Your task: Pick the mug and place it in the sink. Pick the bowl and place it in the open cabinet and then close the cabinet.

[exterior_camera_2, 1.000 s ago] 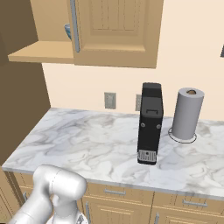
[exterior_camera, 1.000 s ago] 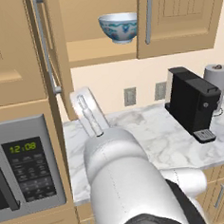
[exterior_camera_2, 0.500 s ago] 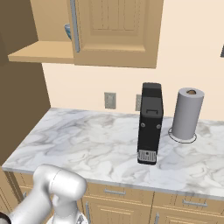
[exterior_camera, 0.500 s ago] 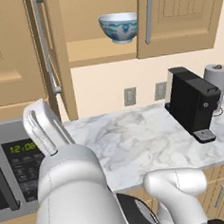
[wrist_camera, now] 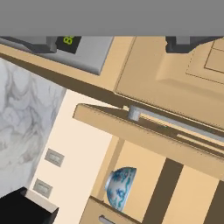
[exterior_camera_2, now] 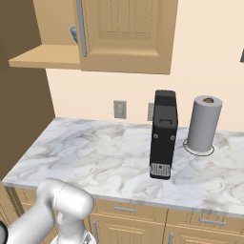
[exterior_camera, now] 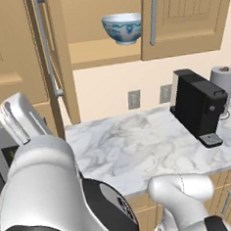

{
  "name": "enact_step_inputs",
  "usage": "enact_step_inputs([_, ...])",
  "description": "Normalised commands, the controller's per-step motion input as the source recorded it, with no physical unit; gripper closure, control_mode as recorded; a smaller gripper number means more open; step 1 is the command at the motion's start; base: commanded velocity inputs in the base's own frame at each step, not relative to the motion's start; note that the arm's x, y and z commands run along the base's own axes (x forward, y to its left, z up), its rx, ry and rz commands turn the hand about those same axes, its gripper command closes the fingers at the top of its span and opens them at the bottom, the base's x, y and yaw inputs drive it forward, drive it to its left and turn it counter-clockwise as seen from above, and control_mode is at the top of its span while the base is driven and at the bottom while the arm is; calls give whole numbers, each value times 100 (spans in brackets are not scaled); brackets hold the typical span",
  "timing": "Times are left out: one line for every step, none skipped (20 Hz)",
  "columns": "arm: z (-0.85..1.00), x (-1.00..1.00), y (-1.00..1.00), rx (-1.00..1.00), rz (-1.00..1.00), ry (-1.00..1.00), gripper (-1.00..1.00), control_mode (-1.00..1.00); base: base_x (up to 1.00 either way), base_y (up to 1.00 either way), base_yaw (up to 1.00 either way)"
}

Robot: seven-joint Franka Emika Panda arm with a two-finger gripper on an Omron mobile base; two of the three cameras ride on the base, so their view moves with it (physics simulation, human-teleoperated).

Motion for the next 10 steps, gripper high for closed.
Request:
enact_step_inputs([0, 24, -9, 2, 0, 0, -100, -100, 0, 0, 0])
enact_step_inputs([0, 21, -7, 1, 0, 0, -100, -100, 0, 0, 0])
enact_step_inputs([0, 23, -8, 1, 0, 0, -100, -100, 0, 0, 0])
enact_step_inputs([0, 22, -4, 1, 0, 0, -100, -100, 0, 0, 0])
enact_step_inputs([0, 25, 0, 1, 0, 0, -100, -100, 0, 0, 0])
enact_step_inputs([0, 11, 0, 0, 0, -4, -100, -100, 0, 0, 0])
enact_step_inputs([0, 7, 0, 0, 0, -5, -100, -100, 0, 0, 0])
enact_step_inputs([0, 4, 0, 0, 0, -5, -100, -100, 0, 0, 0])
enact_step_inputs([0, 11, 0, 0, 0, -4, -100, -100, 0, 0, 0])
enact_step_inputs([0, 15, 0, 0, 0, -4, -100, -100, 0, 0, 0])
